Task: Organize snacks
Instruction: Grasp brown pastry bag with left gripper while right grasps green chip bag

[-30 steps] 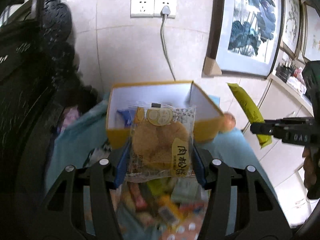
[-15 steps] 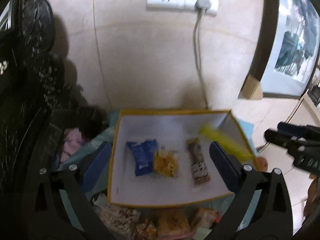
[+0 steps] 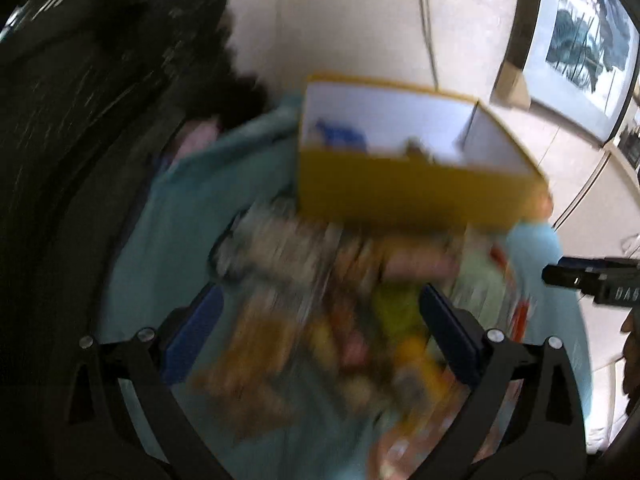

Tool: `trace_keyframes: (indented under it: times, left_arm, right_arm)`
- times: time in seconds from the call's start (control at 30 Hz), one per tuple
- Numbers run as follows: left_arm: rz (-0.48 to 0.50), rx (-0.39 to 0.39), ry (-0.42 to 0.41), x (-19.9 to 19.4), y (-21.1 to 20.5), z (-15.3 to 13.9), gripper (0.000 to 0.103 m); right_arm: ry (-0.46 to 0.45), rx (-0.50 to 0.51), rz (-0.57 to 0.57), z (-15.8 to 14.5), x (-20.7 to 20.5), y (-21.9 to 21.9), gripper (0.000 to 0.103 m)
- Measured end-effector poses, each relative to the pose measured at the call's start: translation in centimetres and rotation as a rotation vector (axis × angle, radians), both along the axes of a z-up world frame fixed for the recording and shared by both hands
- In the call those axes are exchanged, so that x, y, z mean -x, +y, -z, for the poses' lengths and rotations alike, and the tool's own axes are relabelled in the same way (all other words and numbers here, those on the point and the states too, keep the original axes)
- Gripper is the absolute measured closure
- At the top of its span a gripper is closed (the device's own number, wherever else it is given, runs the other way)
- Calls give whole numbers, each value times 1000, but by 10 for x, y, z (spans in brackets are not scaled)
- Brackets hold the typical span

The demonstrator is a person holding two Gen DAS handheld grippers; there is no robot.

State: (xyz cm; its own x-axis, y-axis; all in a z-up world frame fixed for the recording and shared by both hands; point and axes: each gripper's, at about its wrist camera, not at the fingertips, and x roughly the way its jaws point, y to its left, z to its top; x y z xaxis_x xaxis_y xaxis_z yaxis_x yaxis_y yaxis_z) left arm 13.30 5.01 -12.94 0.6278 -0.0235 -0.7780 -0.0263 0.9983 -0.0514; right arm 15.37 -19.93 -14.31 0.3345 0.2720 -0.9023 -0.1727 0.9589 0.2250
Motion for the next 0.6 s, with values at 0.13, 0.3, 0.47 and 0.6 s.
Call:
trace_keyframes:
  times: [0.13,0.3,0.47,0.6]
  left_arm:
    - [-38,-32,59,45,24,34,3]
    - [-103,-30,133,59,52,63,3]
    - [-146,-43,141,43,56,75,3]
    - [-150,-77,192,21,51,97,3]
  right_arm:
    - [-76,105,-88,6,23,39,46]
    - [-144,203,-169,11,22,69,43]
    - [-172,289,-192,22,1,90,32]
    - [-127,317,-214,53,-9,93,29]
